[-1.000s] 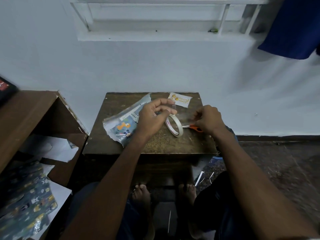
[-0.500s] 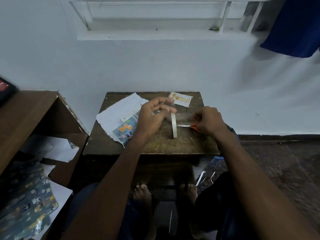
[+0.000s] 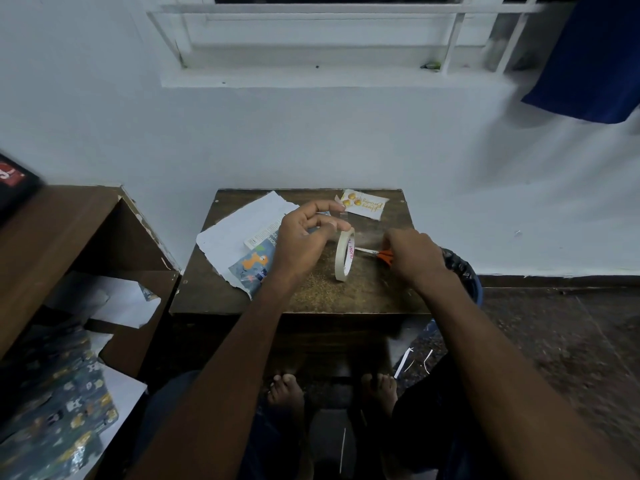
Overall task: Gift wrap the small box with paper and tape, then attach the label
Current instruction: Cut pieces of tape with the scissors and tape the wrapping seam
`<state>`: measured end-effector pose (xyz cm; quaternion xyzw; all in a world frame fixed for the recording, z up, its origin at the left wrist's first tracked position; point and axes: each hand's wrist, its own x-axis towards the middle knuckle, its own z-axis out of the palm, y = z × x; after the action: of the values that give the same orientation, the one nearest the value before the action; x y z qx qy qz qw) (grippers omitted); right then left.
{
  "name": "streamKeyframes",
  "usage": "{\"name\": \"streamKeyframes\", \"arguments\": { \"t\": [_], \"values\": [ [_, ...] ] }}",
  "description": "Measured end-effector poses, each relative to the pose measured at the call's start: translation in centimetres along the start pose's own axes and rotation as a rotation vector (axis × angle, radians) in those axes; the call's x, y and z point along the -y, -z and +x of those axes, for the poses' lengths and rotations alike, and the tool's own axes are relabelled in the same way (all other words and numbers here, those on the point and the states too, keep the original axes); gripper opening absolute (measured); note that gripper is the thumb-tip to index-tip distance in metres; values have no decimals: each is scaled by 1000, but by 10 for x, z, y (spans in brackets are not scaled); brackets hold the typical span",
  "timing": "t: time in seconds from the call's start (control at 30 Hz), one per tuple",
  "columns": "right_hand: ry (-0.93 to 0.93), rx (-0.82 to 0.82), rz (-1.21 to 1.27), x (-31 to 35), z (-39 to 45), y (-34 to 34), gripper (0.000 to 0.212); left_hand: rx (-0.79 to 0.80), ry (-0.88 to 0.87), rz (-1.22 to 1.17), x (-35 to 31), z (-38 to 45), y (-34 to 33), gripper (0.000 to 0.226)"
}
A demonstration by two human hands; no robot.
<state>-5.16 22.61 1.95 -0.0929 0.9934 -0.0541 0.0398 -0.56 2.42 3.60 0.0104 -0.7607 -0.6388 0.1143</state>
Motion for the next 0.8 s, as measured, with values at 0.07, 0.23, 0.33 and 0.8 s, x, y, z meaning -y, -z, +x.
{"name": "streamKeyframes", "arguments": {
  "t": [0.07,0.23,0.33,0.8],
  "values": [
    [11,-22,45,-1,2,0,29,-5,-6,-6,0,0,1,30],
    [29,-47,266,-7,12,1,22,-7,-23,-21,0,1,4,30],
    [30,-103,532,-15,14,13,24,-22,-27,-18,0,2,6,30],
    [255,2,781,-17,9,47,45,-32,-55,16,4,12,10,36]
  ]
}}
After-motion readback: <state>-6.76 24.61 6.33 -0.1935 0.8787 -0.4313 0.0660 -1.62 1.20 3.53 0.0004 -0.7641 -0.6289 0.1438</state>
